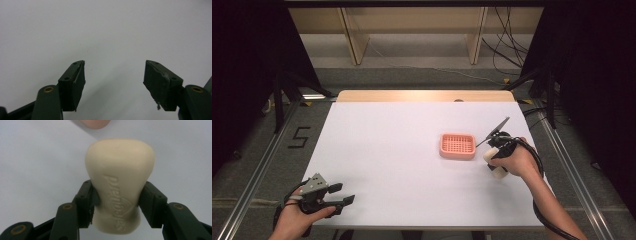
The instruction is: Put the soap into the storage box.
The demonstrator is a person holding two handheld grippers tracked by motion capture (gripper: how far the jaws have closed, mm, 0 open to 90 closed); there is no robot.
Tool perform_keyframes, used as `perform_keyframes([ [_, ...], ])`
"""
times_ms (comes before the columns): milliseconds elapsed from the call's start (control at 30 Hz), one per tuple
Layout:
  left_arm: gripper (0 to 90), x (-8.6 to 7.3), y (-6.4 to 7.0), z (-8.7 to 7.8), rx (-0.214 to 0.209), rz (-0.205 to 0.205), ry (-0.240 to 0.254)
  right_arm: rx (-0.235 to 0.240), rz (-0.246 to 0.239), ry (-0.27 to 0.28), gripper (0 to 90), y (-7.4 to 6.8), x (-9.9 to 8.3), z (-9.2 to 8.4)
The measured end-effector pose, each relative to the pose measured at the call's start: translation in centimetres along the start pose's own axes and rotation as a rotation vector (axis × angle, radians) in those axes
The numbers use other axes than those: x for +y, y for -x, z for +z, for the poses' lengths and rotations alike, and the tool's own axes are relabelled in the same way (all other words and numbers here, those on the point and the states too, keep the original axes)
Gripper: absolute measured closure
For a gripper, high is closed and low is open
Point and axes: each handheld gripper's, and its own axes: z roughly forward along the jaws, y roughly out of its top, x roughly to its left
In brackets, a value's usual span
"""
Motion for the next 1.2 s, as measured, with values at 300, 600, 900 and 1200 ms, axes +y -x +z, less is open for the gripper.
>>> perform_keyframes([
  [300, 33.0, 0.0, 0.0, 0.0, 0.002, -0.001, 0.001, 0.02, -0.07, 0.016, 50.5, 0.2, 0.1, -0.1],
  [600, 33.0, 0.0, 0.0, 0.0, -0.002, -0.006, 0.001, 0.011, -0.136, 0.049, 50.5, 0.5, 0.2, -0.4],
  [900, 33.0, -0.1, 0.0, -0.1, -0.003, -0.013, -0.003, -0.003, -0.165, 0.067, 50.5, 0.7, 0.6, -0.5],
  [1200, 33.0, -0.1, 0.0, 0.0, -0.001, -0.013, -0.001, -0.01, -0.201, 0.084, 50.4, 1.0, 1.1, -0.4],
])
